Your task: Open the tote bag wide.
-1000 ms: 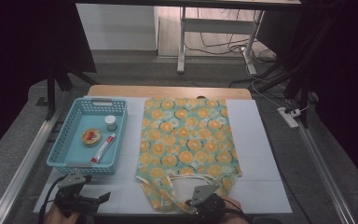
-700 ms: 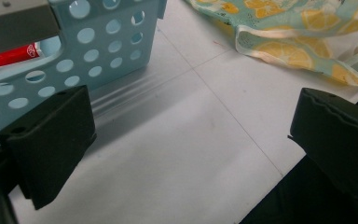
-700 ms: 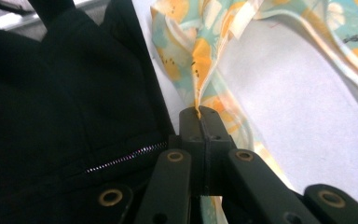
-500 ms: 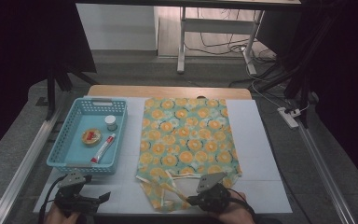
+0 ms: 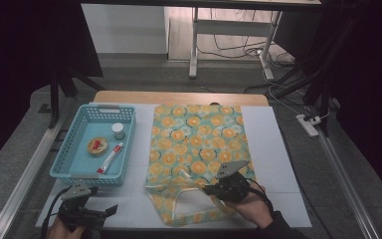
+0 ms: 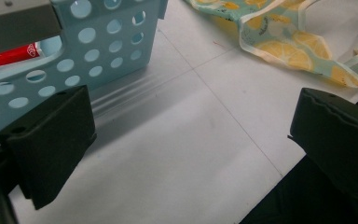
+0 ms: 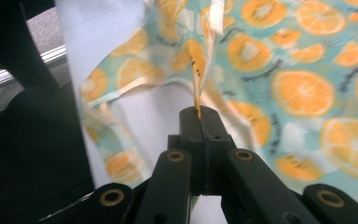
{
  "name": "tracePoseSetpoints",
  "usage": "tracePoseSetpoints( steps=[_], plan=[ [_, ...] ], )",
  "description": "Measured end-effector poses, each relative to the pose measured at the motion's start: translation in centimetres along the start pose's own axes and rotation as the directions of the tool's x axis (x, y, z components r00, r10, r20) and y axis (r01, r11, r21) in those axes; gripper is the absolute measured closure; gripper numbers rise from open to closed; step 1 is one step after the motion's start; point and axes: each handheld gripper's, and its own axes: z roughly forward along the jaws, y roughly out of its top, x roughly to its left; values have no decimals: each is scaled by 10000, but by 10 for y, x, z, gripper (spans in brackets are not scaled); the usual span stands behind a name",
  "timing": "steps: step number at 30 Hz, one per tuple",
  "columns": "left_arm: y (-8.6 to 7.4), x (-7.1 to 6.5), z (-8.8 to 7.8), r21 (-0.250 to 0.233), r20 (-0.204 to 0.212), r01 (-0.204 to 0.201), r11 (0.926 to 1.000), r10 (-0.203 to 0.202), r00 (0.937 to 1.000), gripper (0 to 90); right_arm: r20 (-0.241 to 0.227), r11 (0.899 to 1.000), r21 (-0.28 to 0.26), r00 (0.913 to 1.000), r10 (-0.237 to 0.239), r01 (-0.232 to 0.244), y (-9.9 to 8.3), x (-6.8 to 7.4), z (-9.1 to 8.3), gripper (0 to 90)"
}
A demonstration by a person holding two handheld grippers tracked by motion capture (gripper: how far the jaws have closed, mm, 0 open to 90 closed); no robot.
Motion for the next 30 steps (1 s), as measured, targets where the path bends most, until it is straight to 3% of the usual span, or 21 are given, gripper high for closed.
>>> tracePoseSetpoints(
  steps=[6,24,30],
  plan=[
    [0,0,0,7,11,5,10000,-5,10000,7,266,9999,38,9996,-114,113,11,-17,0,900],
    [0,1,0,39,-32,73,10000,-73,10000,8,977,9965,-447,9924,752,-711,35,-82,4,900],
    [0,1,0,24,1,135,9999,-135,9999,7,1327,9954,-616,9879,804,-727,48,-99,8,900]
  ],
)
